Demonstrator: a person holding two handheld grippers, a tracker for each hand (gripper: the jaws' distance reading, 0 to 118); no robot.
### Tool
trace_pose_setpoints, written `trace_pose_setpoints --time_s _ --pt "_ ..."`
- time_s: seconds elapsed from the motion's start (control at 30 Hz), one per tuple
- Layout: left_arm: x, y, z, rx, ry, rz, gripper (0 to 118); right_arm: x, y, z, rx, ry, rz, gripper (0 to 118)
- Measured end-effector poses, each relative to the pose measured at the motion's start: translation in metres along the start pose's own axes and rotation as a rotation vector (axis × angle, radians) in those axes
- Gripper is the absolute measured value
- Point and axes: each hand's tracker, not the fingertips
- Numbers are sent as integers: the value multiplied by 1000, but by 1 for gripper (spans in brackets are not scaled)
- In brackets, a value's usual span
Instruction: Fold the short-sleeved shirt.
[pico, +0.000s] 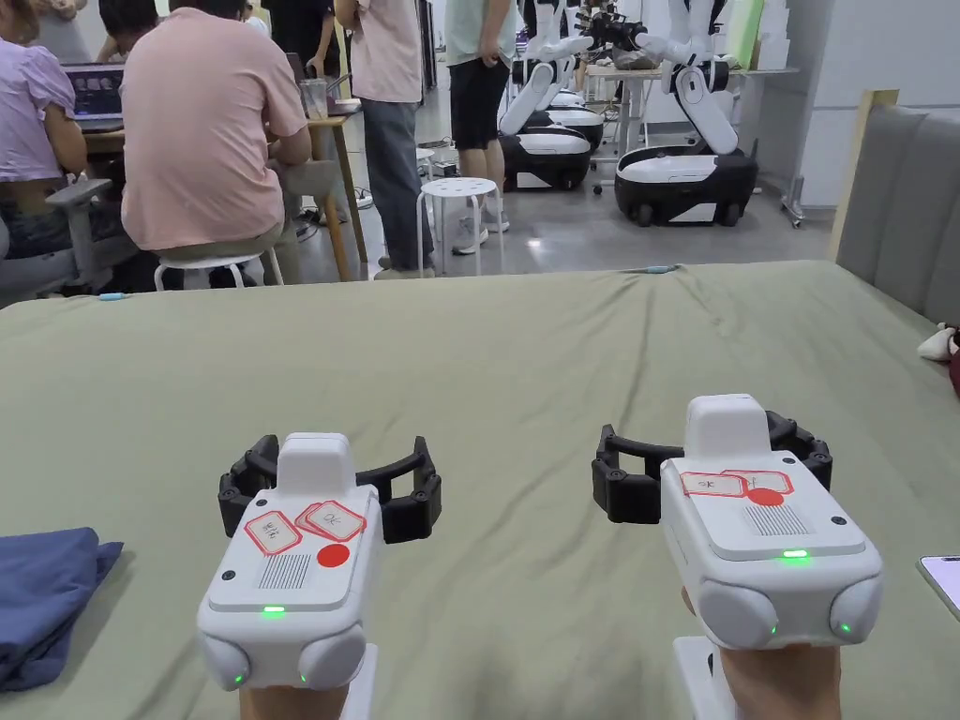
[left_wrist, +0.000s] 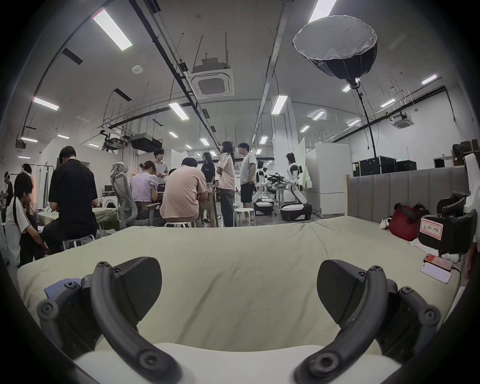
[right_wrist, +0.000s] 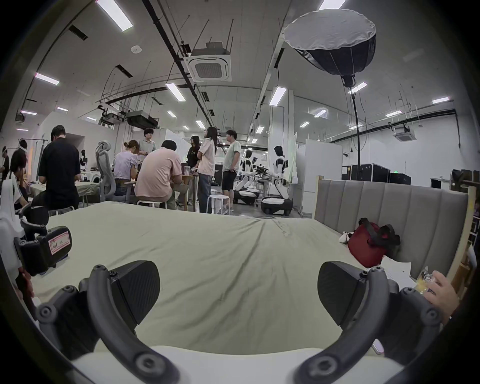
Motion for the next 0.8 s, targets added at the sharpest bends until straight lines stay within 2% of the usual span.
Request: trace_pose_setpoints --time_s 0.2,0.27,0.3,0.37,0.43,0.53,0.6,0.7,0.8 --pt "-2 -1 0 -6 -5 2 118 -5 14 4 -1 -1 3 118" --pt "-2 -1 -1 -10 0 5 118 -8 22 9 -46 17 -29 118" --pt "-2 0 -2 -12 -1 8 118 -7 24 10 -31 60 -49 118" --pt "-2 0 -2 -14 -4 11 118 -4 28 14 10 80 -80 118" --pt "-2 0 -1 -12 -5 6 118 -6 34 14 9 51 -95 118" --pt "-2 1 -2 -12 -5 -3 118 -8 42 13 -96 -24 -191 118" --pt "-1 2 -2 -13 -2 1 118 -6 44 9 -148 -34 -241 118" --pt "-1 3 -2 -15 -6 8 118 -5 39 5 -163 9 -227 118" --pt "0 4 -2 -13 -7 -1 118 -10 33 6 -169 2 -202 118"
